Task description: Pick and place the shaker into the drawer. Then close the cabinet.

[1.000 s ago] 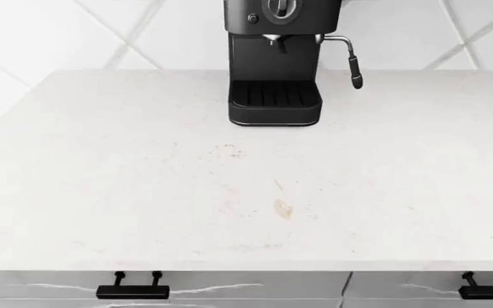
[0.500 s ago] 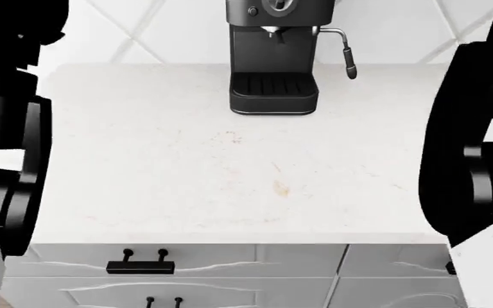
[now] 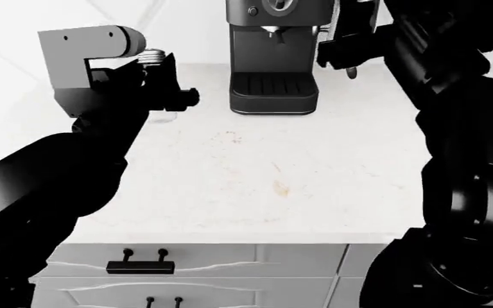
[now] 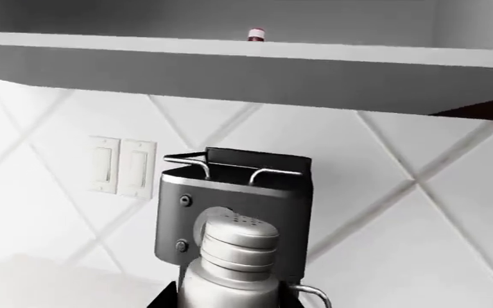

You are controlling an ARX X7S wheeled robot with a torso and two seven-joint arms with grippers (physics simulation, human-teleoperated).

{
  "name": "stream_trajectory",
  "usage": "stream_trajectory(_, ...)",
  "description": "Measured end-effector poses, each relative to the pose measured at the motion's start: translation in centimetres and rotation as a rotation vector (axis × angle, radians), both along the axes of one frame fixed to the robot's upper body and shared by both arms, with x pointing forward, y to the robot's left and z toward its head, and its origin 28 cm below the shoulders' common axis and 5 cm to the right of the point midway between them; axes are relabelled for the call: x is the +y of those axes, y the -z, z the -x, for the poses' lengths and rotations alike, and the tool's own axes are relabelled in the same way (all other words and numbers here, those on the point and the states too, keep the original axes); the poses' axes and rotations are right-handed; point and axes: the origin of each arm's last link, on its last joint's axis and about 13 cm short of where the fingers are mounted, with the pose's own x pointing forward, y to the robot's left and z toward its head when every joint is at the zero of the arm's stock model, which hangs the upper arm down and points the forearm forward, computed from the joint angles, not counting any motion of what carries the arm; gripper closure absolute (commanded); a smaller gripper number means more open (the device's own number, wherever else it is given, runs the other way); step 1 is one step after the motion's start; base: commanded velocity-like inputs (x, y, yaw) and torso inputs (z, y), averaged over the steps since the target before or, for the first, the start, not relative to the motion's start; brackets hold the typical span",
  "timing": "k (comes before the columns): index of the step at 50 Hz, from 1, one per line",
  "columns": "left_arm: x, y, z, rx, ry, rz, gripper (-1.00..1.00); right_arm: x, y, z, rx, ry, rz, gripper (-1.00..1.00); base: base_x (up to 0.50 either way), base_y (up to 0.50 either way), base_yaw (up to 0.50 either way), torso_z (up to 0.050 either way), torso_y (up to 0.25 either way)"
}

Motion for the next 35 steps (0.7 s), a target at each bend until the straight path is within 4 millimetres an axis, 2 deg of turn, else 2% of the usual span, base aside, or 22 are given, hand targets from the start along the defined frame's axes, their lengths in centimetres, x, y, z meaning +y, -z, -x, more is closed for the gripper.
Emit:
stream_trajectory(7, 0.3, 2.4, 1.5, 0.049, -0.007, 0.009, 1.0, 0.2, 2.6, 1.8, 0.049, -0.011, -0.019, 1.0, 0.0, 0.0, 0.0, 0.0, 0.0)
stream_trajectory(16, 0.6, 4.1, 2.9, 0.088, -0.016, 0.015, 1.0, 0.4, 4.5, 3.3, 0.101, -0.027, -0.021, 1.0, -0.18, -0.5, 0.0, 0.0, 0.0)
stream_trajectory(35, 0.5, 5.5, 4.0, 0.117, 0.0, 0.02, 1.0, 0.3, 6.2, 4.3, 0.161, -0.017, -0.046, 1.0, -0.18, -0.5, 0.0, 0.0, 0.0)
